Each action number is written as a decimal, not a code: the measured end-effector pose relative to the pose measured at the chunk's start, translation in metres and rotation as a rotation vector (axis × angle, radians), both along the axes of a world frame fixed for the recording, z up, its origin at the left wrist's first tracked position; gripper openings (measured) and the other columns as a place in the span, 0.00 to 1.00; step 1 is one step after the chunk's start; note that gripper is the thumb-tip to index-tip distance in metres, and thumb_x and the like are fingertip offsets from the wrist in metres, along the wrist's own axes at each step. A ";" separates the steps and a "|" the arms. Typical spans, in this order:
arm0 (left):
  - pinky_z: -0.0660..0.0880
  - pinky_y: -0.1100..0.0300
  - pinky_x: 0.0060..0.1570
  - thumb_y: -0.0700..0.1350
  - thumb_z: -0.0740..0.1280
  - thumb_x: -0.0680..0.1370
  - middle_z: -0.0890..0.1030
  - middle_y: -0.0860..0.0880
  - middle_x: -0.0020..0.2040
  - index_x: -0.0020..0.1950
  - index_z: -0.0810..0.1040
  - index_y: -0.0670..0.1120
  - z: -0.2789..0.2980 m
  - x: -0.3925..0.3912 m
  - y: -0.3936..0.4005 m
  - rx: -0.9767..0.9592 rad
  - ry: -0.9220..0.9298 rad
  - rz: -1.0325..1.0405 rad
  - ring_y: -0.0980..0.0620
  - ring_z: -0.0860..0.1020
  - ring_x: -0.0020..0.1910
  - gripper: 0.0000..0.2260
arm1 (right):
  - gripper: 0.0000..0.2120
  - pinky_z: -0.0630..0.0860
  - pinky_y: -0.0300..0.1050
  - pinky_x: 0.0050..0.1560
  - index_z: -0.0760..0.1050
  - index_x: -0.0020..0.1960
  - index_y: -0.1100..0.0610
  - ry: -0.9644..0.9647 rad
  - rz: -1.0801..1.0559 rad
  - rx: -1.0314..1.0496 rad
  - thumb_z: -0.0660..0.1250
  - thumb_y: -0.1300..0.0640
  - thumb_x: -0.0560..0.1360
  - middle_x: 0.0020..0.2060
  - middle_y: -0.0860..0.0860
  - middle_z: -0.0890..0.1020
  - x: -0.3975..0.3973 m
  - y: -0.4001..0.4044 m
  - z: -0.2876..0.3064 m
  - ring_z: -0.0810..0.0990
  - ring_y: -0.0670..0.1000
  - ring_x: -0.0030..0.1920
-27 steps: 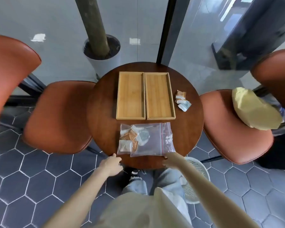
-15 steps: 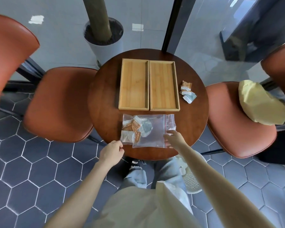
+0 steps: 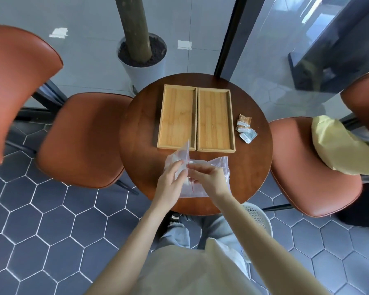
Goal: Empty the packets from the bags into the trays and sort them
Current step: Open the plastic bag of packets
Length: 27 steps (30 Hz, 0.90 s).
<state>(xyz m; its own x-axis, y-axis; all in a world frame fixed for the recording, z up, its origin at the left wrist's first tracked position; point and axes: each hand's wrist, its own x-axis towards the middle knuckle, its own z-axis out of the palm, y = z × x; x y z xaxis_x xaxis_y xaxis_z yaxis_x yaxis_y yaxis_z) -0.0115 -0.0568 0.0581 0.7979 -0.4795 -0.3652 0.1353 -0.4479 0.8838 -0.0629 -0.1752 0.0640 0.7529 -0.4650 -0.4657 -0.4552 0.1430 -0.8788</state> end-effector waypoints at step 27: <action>0.80 0.65 0.32 0.39 0.71 0.71 0.84 0.46 0.34 0.40 0.85 0.41 0.032 -0.012 -0.005 0.107 -0.042 0.266 0.60 0.81 0.27 0.03 | 0.08 0.75 0.42 0.36 0.82 0.34 0.58 0.110 -0.158 -0.023 0.71 0.58 0.71 0.32 0.57 0.83 -0.018 0.019 0.005 0.77 0.48 0.29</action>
